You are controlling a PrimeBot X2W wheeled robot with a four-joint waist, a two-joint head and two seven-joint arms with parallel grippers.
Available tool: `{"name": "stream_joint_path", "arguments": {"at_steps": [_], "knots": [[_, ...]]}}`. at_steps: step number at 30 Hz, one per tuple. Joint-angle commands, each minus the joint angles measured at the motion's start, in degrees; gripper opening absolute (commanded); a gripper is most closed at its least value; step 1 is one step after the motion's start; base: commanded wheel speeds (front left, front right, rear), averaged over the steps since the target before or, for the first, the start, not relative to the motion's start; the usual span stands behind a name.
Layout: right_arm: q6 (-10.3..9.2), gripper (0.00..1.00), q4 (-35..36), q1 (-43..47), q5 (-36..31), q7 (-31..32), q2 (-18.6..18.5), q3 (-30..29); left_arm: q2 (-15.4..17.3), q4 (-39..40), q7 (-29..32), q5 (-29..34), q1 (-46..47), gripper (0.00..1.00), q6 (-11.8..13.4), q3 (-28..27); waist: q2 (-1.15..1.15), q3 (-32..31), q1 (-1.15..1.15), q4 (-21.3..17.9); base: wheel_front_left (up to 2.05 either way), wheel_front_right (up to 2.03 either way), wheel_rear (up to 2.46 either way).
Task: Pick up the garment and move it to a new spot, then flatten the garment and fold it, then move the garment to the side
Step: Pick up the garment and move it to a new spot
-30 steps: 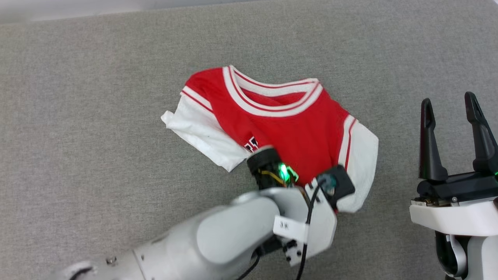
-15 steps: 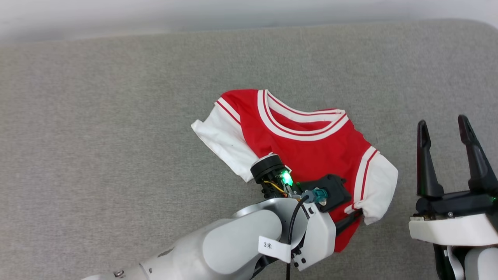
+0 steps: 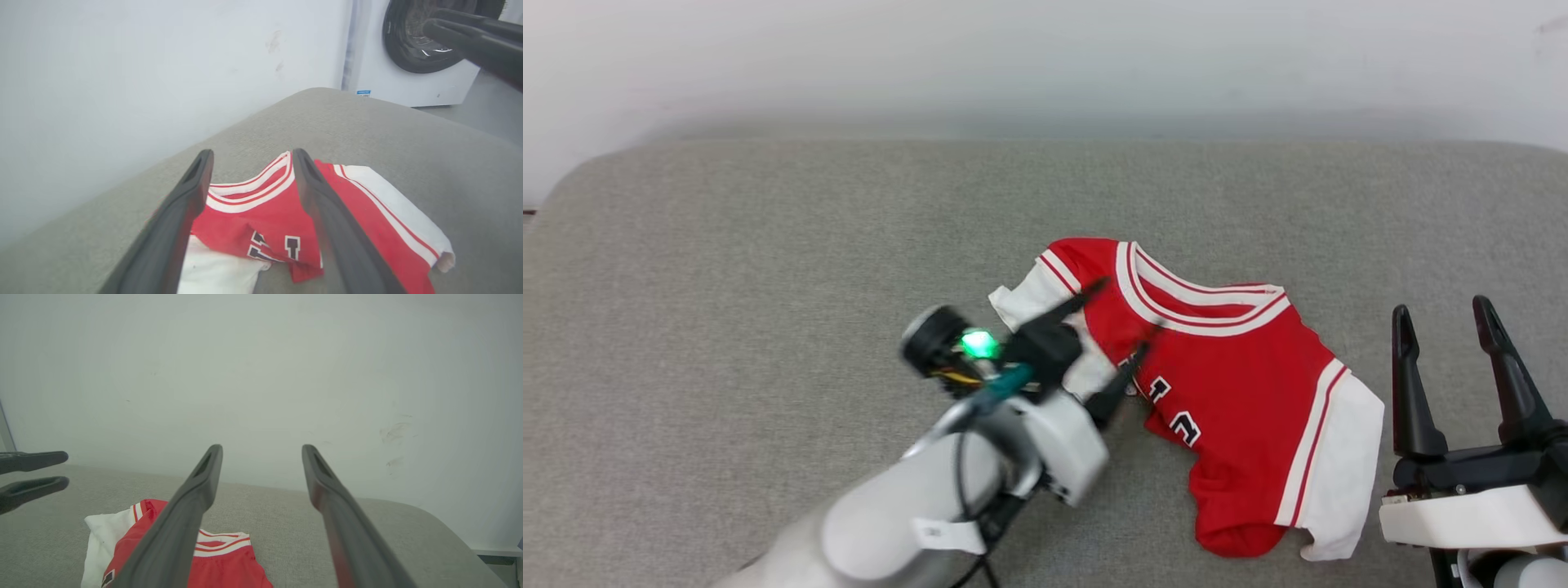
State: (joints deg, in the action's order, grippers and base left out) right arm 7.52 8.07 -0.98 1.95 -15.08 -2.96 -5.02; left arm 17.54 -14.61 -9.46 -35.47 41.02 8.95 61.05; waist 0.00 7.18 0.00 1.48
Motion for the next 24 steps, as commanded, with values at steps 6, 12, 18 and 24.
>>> {"name": "stream_joint_path", "arguments": {"at_steps": [6,12,18,24], "knots": [[-0.06,1.0,-0.5,1.6,-0.2,-0.1,0.2,-0.1,6.0,1.8,-5.0,2.3,-5.7,1.0,9.7,-6.7,0.0,-1.9,0.0,1.7,0.0,0.0,0.0],[-0.06,1.0,-0.9,2.4,-0.2,-0.1,0.2,-0.5,9.3,7.6,-5.8,5.2,-14.4,1.0,17.5,-16.6,0.0,-2.6,0.0,2.4,0.0,0.0,0.0],[-0.06,1.0,-1.8,3.2,0.2,-0.1,0.1,-0.8,8.8,14.0,-5.7,8.9,-26.1,1.0,17.1,-28.8,0.0,-3.4,0.0,3.0,0.0,0.0,0.0],[-0.06,1.0,-3.6,4.3,1.5,-0.1,0.2,-0.9,4.9,15.9,-5.7,14.1,-35.6,1.0,13.1,-38.3,0.0,-4.7,0.0,3.4,0.0,0.0,0.0]]}}
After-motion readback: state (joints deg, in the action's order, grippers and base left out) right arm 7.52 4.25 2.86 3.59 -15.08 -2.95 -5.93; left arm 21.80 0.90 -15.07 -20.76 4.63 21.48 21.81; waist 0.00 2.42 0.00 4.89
